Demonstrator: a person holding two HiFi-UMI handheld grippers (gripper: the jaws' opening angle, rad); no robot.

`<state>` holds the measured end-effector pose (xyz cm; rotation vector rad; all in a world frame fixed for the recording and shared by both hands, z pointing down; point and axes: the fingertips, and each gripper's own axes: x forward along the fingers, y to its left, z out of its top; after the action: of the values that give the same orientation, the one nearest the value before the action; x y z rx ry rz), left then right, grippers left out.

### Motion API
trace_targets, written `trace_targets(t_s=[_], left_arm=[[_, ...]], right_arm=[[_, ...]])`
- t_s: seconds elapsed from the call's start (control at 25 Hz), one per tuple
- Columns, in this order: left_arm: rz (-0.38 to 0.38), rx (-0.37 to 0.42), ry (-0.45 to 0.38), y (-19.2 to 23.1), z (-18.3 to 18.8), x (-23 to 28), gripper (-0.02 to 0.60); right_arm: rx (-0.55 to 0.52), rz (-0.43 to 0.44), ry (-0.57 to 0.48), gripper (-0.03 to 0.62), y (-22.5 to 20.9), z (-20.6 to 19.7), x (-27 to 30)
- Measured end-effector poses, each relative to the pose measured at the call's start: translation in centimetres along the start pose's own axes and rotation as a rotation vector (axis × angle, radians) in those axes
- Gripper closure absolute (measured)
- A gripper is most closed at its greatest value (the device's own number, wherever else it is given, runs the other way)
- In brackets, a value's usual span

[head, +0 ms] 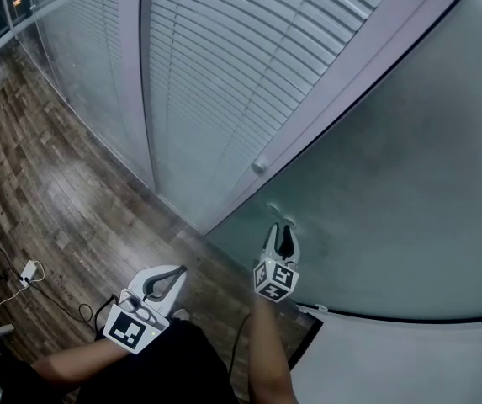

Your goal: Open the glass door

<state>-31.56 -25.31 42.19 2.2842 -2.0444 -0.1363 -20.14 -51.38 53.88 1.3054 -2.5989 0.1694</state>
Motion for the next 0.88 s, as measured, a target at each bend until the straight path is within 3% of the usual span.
trace_targets(t_s=[0.88], left_arm=[[0.04,-0.071,0.023,0.7,-0.9,-0.8,0.581]], right_arm=[[-0.029,-0.04,0.046,0.464,-0.4,-0.8,4.4]])
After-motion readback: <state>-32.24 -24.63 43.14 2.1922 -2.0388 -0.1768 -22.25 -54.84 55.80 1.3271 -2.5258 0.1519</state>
